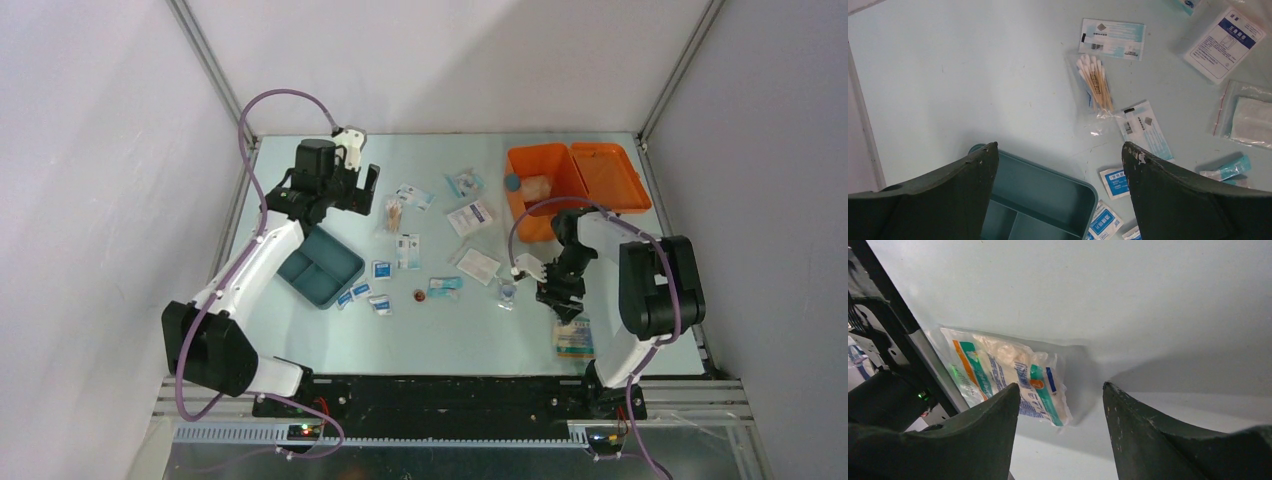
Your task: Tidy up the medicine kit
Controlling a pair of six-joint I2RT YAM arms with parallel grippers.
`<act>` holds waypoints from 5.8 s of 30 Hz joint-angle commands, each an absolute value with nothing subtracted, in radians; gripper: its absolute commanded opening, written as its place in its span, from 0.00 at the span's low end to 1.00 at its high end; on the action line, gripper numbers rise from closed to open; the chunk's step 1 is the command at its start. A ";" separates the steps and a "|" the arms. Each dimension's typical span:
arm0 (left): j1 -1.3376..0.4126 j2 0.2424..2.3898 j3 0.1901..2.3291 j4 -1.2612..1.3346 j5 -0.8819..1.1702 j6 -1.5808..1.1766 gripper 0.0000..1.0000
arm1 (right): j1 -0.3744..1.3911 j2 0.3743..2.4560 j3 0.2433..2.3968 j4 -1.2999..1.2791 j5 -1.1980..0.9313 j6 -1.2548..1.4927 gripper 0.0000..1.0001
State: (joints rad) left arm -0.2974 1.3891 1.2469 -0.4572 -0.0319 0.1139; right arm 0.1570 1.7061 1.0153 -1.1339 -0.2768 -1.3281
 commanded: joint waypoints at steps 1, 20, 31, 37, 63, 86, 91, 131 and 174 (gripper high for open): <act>-0.302 1.363 1.247 -0.434 -0.044 0.135 0.98 | 0.165 1.735 1.004 -1.077 -0.239 -1.322 0.65; -0.303 1.396 1.259 -0.431 -0.041 0.126 0.98 | 0.211 1.701 0.905 -1.048 -0.233 -1.297 0.32; -0.302 1.411 1.259 -0.431 -0.038 0.117 0.99 | 0.266 1.508 1.300 -1.252 -0.432 -1.090 0.00; -0.303 1.450 1.296 -0.432 -0.012 0.087 0.98 | 0.248 1.514 1.586 -1.127 -0.578 -0.768 0.00; -0.303 1.482 1.355 -0.433 -0.061 0.142 0.99 | 0.129 2.018 2.004 -0.655 0.178 -0.026 0.00; -0.305 1.512 1.404 -0.449 -0.098 0.201 1.00 | 0.132 2.248 2.048 -0.613 0.271 -0.050 0.05; -0.307 1.504 1.393 -0.449 -0.112 0.223 1.00 | 0.135 2.240 2.053 -0.609 0.261 -0.052 0.21; -0.307 1.323 1.188 -0.454 0.101 0.166 0.99 | 0.465 1.965 1.717 -0.912 -0.449 -1.343 0.48; -0.307 1.391 1.212 -0.454 0.093 0.136 1.00 | 0.460 1.788 1.788 -0.662 -0.456 -0.852 0.00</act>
